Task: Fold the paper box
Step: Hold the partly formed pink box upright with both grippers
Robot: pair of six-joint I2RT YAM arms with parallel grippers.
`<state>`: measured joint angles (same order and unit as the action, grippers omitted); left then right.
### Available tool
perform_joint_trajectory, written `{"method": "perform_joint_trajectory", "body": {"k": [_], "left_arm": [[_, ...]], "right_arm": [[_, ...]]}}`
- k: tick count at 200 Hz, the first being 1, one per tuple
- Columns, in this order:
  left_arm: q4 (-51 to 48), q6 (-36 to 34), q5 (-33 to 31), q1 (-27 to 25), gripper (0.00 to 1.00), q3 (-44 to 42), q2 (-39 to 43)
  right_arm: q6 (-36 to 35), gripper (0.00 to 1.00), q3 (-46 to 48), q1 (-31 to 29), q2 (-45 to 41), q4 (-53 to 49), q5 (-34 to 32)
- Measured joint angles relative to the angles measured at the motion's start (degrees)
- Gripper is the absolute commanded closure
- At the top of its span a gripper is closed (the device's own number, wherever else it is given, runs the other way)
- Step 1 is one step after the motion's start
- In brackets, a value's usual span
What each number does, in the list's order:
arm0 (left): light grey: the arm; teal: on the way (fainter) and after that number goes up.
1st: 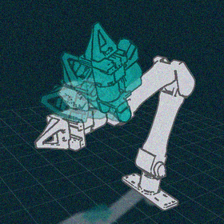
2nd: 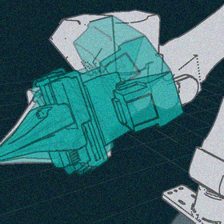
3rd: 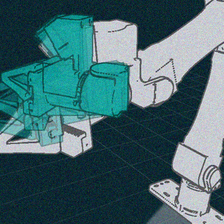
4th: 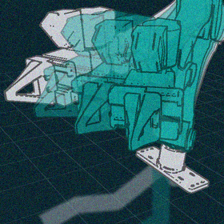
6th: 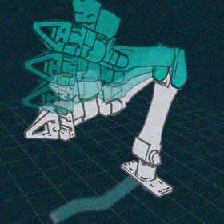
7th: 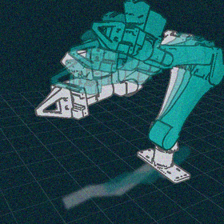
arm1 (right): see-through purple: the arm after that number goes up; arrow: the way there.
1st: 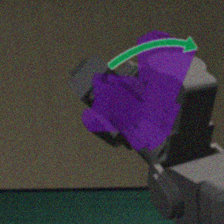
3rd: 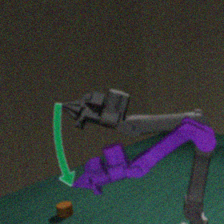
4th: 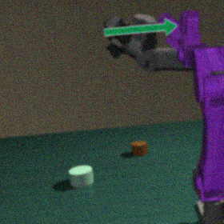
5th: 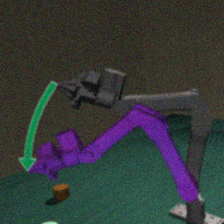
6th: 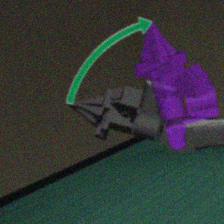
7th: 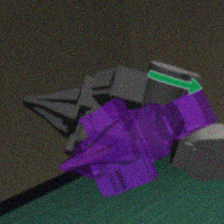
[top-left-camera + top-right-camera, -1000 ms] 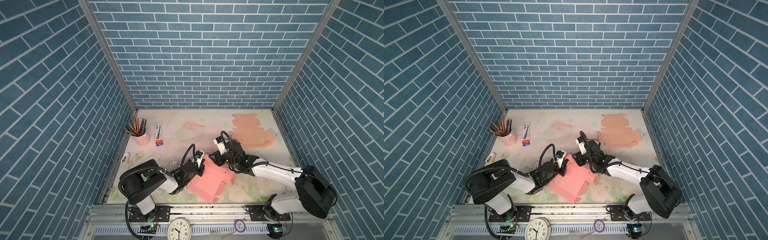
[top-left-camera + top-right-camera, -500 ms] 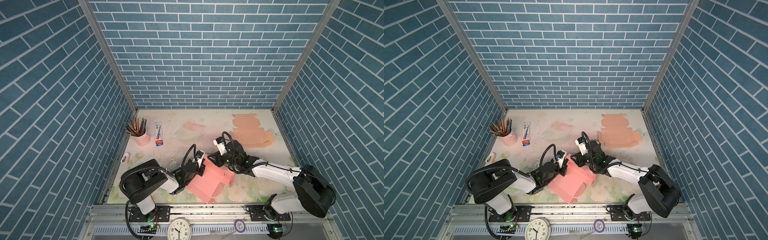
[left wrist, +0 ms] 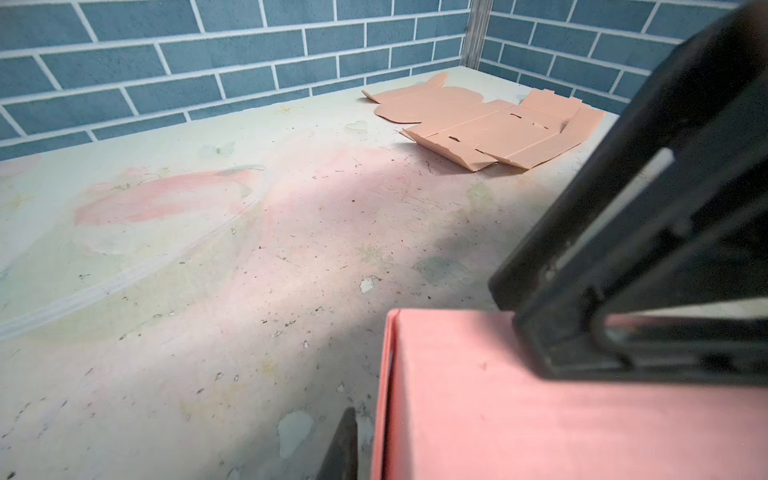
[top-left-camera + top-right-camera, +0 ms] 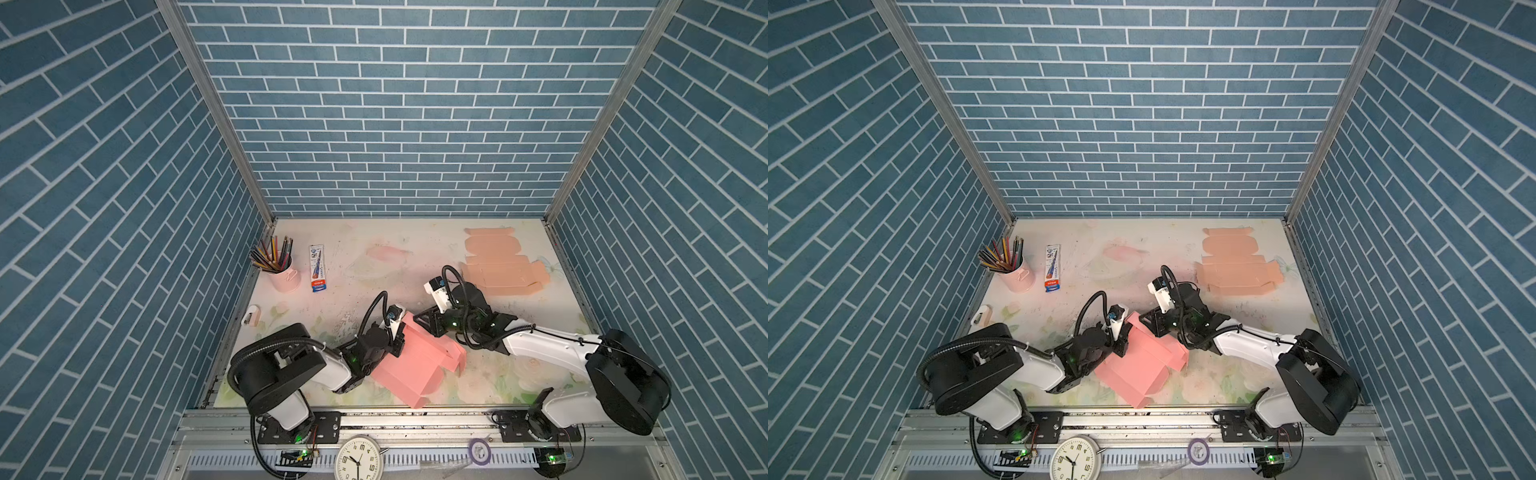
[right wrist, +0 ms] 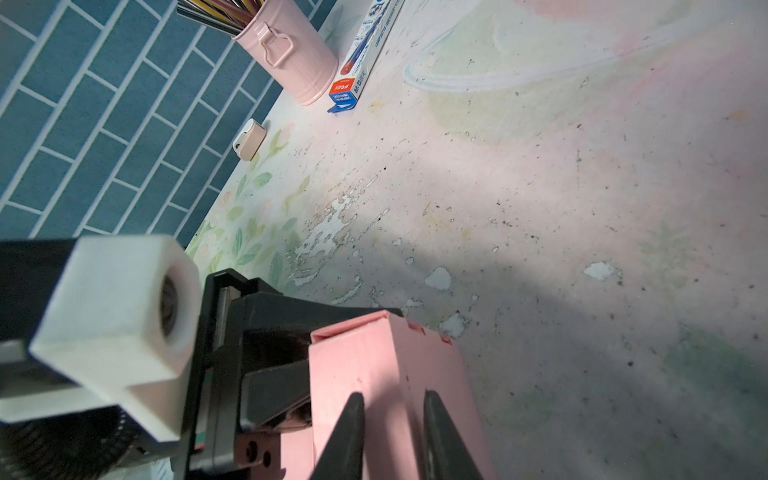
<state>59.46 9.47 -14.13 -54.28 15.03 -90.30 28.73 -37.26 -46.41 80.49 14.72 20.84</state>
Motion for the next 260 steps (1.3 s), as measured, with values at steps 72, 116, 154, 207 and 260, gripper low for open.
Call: {"method": "perform_joint_trajectory", "body": {"k": [72,116,154,207,260], "left_arm": [[-2.2,1.9,0.9,0.4,0.81,-0.8,1.7],[-2.3,2.0,2.0,0.9,0.81,-0.2,0.7],[-1.7,2.3,4.0,1.9,0.84,0.4,-0.6],[0.1,1.9,4.9,2.4,0.83,0.5,-2.0],[2.2,-0.1,5.0,3.4,0.82,2.9,-5.9]], "right_arm": [[0.0,0.75,0.0,-0.7,0.0,-0.1,-0.1],[1.6,0.75,0.1,-1.1,0.0,0.0,-0.7],[3.0,0.75,0.8,-1.2,-0.1,0.9,-1.6],[3.0,0.75,1.0,-1.2,-0.4,1.1,-2.9],[3.0,0.75,1.0,-0.9,-1.0,0.3,-4.3]]}}
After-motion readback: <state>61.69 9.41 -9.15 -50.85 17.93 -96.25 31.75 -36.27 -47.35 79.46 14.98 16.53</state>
